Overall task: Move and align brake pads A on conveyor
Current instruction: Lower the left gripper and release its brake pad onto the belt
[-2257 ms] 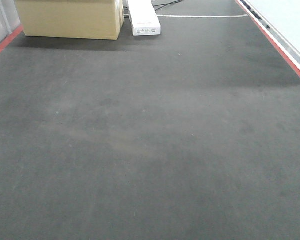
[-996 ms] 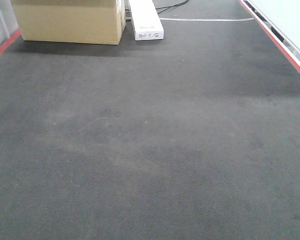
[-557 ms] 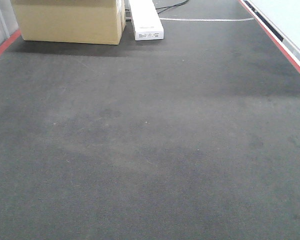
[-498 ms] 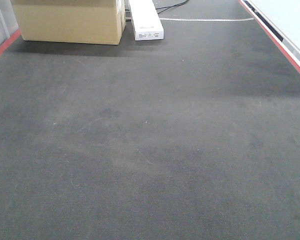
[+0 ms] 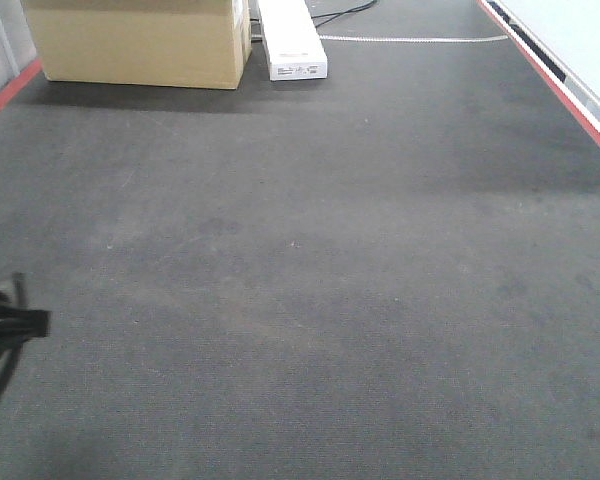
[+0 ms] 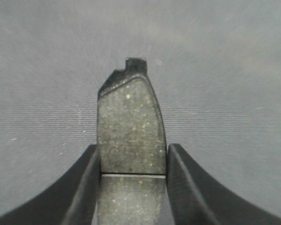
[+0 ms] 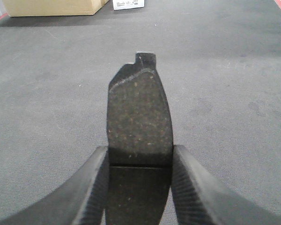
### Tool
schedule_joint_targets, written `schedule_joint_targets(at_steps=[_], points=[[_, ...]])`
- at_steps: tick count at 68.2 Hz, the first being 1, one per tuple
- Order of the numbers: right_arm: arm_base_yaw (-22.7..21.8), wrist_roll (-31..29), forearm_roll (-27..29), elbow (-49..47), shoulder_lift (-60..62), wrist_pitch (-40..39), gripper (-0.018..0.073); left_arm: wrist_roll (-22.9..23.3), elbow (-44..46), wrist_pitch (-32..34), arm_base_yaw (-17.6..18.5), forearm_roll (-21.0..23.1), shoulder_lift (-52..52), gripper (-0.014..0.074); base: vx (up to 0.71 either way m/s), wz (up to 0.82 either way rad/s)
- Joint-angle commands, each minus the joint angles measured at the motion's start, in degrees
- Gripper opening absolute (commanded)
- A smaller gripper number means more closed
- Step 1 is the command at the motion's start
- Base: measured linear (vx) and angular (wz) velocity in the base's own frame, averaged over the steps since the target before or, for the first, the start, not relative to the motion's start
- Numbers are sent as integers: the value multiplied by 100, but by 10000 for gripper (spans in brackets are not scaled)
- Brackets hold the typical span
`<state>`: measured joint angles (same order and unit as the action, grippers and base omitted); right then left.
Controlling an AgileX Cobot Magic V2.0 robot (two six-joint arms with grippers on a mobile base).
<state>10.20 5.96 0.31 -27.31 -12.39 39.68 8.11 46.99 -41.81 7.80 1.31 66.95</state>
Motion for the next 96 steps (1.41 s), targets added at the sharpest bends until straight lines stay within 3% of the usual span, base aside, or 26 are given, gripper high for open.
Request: schedule_joint_targets(at_steps=[1, 26, 34, 49, 58, 75, 96], points=[[-43, -29, -31, -168, -53, -544, -7, 51, 294, 537, 2, 34, 588, 26, 0, 0], [-43, -29, -31, -168, -53, -544, -7, 312, 828, 801, 2, 34, 2482, 98, 0, 0], [-43, -29, -31, -168, -53, -544, -7, 312, 1090, 745, 2, 34, 2794, 190, 0, 0], [-43, -29, -31, -168, -53, -545, -7, 312, 1255, 724, 2, 34, 2969, 440, 0, 0], [-43, -29, -31, -168, -53, -545, -7, 303, 1321, 570, 2, 34, 2927, 520, 0, 0], [-43, -29, -31, -168, -53, -545, -7, 284, 1203, 202, 22, 34, 2084, 521, 0, 0], [-43, -29, -31, -168, -53, -545, -7, 46, 291, 526, 28, 28, -260, 512, 0, 0]])
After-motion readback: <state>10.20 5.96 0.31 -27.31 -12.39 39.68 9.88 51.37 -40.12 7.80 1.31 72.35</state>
